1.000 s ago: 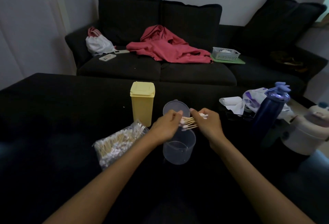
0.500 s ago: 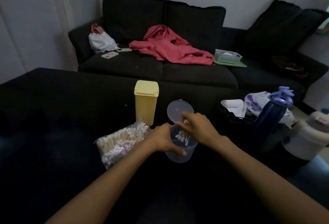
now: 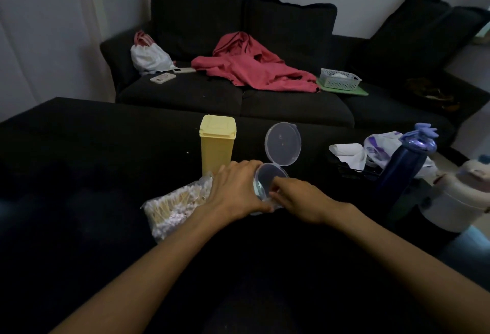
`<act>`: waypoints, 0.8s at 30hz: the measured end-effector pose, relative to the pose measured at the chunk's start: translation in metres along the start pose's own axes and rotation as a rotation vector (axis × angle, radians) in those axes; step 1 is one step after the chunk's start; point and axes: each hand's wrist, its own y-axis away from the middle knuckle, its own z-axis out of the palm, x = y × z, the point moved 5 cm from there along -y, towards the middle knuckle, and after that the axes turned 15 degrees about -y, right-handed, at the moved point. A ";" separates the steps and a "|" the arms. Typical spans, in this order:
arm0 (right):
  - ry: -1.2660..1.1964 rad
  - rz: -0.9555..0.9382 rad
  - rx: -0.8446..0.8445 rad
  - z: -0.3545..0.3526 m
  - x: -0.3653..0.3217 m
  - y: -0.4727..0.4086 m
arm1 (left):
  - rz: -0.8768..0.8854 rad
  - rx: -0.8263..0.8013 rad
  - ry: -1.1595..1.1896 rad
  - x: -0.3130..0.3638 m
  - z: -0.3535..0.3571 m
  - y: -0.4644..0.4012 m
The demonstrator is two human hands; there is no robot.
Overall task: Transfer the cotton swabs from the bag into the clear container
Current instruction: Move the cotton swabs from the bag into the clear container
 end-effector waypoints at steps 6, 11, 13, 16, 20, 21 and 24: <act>0.025 0.067 -0.126 -0.014 0.005 -0.007 | -0.014 -0.087 -0.019 0.000 0.003 -0.004; -0.049 0.008 -0.072 -0.021 0.007 -0.004 | -0.037 -0.139 0.027 -0.002 0.007 -0.005; -0.055 0.027 -0.074 -0.016 0.013 -0.005 | -0.047 -0.161 0.021 -0.002 0.011 -0.004; -0.064 0.063 -0.099 -0.015 0.019 -0.008 | -0.061 -0.205 0.067 -0.003 0.020 -0.004; -0.085 0.102 -0.099 -0.021 0.024 -0.013 | -0.085 -0.262 0.120 -0.004 0.029 -0.007; -0.090 0.108 -0.107 -0.022 0.026 -0.014 | -0.094 -0.280 0.133 -0.004 0.032 -0.008; -0.096 0.139 -0.139 -0.024 0.029 -0.017 | -0.126 -0.359 0.157 -0.006 0.037 -0.012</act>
